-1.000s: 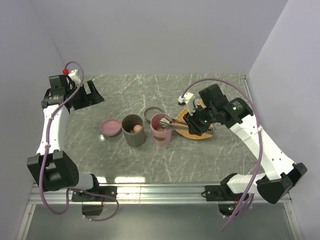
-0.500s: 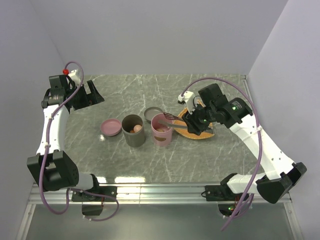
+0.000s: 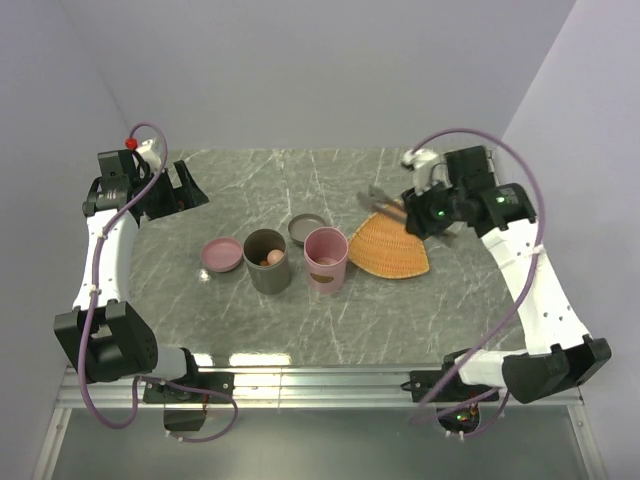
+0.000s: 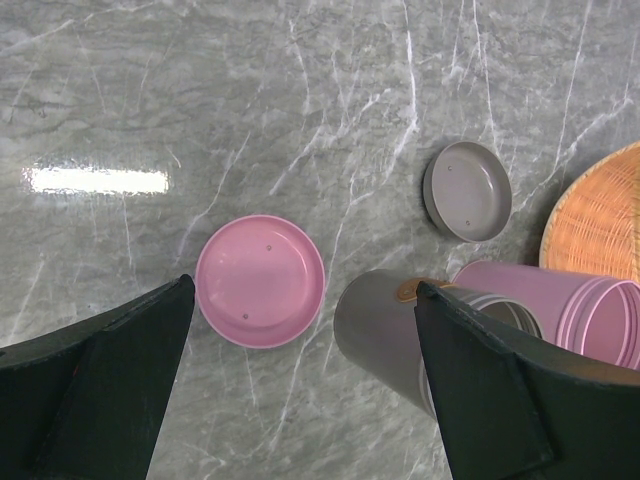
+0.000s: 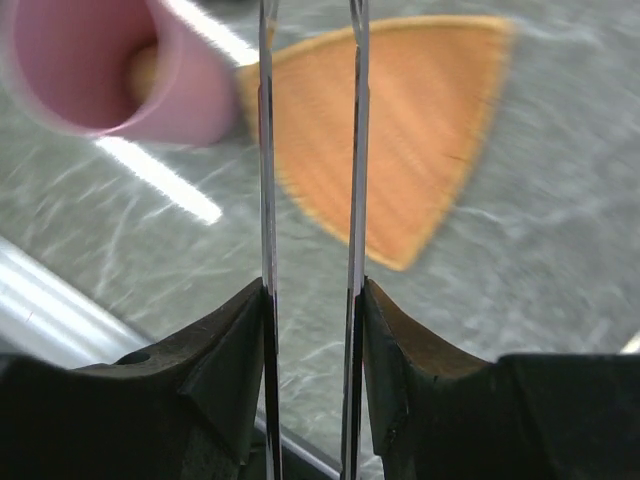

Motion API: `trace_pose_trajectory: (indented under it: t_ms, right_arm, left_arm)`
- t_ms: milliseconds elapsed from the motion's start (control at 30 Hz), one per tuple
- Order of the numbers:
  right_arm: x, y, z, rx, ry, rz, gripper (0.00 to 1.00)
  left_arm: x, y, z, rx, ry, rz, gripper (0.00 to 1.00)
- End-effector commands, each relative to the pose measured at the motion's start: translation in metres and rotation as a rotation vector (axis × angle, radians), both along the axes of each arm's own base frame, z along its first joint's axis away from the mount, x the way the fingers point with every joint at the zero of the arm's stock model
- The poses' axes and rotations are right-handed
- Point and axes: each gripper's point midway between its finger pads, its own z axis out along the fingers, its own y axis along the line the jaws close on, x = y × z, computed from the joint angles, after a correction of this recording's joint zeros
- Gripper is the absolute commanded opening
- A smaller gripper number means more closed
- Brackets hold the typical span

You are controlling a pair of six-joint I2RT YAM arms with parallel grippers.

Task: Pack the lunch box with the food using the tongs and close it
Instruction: Place the fake food in the packing box, then place the clamp at the center of the board.

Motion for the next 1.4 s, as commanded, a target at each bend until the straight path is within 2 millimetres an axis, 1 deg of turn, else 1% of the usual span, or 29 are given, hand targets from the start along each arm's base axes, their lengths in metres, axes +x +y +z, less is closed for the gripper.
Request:
trace_pose_trajectory:
  t_ms: [0,33,67,100,167,200,267,300,367,433,533,567,667,700,733,800,833,900,933,967,1000,1133,1167,1200,1300,1367]
  right_arm:
    - [0.034,-0.047,0.015,0.016,-0.077,-0.176,0.47]
    - [0.037,-0.064,0.003,-0.010,-0.063,-0.227,0.46]
    - [0.040,-0.078,-0.003,-0.031,-0.064,-0.259,0.46]
    - [0.046,-0.103,-0.007,-0.044,-0.069,-0.332,0.46]
    - [0.048,-0.125,-0.027,-0.077,-0.028,-0.398,0.46]
    - [0.050,-0.145,-0.032,-0.086,-0.022,-0.458,0.46]
    - [0.050,-0.165,-0.051,-0.109,0.022,-0.521,0.46]
    - [0.052,-0.176,-0.055,-0.116,0.023,-0.550,0.46]
    - [0.051,-0.186,-0.074,-0.134,0.061,-0.574,0.46]
    - [0.054,-0.195,-0.086,-0.146,0.073,-0.593,0.46]
    - [0.060,-0.200,-0.105,-0.153,0.105,-0.599,0.46]
    - [0.062,-0.199,-0.107,-0.148,0.108,-0.599,0.46]
    - [0.070,-0.196,-0.107,-0.122,0.108,-0.593,0.46]
    - [0.071,-0.191,-0.104,-0.098,0.110,-0.572,0.45]
    - [0.071,-0.186,-0.101,-0.079,0.107,-0.552,0.46]
    - [0.069,-0.180,-0.102,-0.064,0.115,-0.530,0.46]
    - [0.069,-0.181,-0.103,-0.070,0.115,-0.535,0.46]
    - [0.069,-0.186,-0.112,-0.090,0.127,-0.552,0.46]
    - [0.073,-0.191,-0.115,-0.103,0.118,-0.563,0.47]
    - [0.070,-0.191,-0.120,-0.111,0.130,-0.562,0.47]
    - [0.071,-0.192,-0.127,-0.114,0.124,-0.561,0.47]
    - [0.080,-0.190,-0.137,-0.091,0.124,-0.554,0.48]
    - [0.083,-0.190,-0.145,-0.089,0.144,-0.560,0.48]
    - [0.085,-0.190,-0.147,-0.084,0.151,-0.559,0.48]
    - [0.083,-0.192,-0.162,-0.104,0.182,-0.558,0.48]
    - [0.079,-0.193,-0.166,-0.119,0.193,-0.543,0.49]
  left_arm:
    - [0.006,0.000,0.015,0.005,-0.050,-0.009,0.99]
    - [0.006,0.000,0.015,0.002,-0.049,-0.012,0.99]
    - [0.006,0.001,0.016,0.004,-0.051,-0.011,0.99]
    - [0.006,0.000,0.016,0.001,-0.053,-0.014,0.99]
    - [0.007,-0.001,0.016,-0.001,-0.052,-0.016,0.99]
    - [0.007,-0.001,0.016,-0.003,-0.052,-0.017,0.99]
    - [0.007,-0.002,0.015,-0.006,-0.051,-0.021,1.00]
    - [0.008,-0.001,0.015,-0.006,-0.052,-0.019,0.99]
    - [0.008,-0.001,0.014,-0.008,-0.050,-0.019,0.99]
    - [0.009,-0.001,0.014,-0.010,-0.051,-0.018,1.00]
    - [0.008,0.000,0.013,-0.006,-0.048,-0.015,0.99]
    - [0.008,-0.001,0.012,-0.004,-0.047,-0.015,0.99]
    - [0.006,0.000,0.013,0.005,-0.048,-0.012,0.99]
    - [0.005,0.001,0.014,0.010,-0.052,-0.010,0.99]
    - [0.005,0.001,0.014,0.011,-0.051,-0.011,0.99]
    - [0.005,0.002,0.014,0.012,-0.051,-0.008,0.99]
    - [0.005,0.002,0.014,0.012,-0.051,-0.008,0.99]
    - [0.005,0.000,0.012,0.005,-0.047,-0.012,0.99]
    - [0.006,0.000,0.012,0.002,-0.046,-0.014,0.99]
    - [0.006,0.000,0.012,0.003,-0.047,-0.015,0.99]
    - [0.007,0.000,0.012,-0.001,-0.047,-0.013,0.99]
    - [0.009,-0.002,0.011,-0.013,-0.042,-0.018,0.99]
    - [0.009,-0.001,0.011,-0.014,-0.041,-0.018,0.99]
    - [0.010,-0.002,0.012,-0.013,-0.041,-0.020,0.99]
    - [0.009,0.002,0.015,0.010,-0.046,-0.013,0.99]
    - [0.008,0.004,0.015,0.021,-0.045,-0.005,0.99]
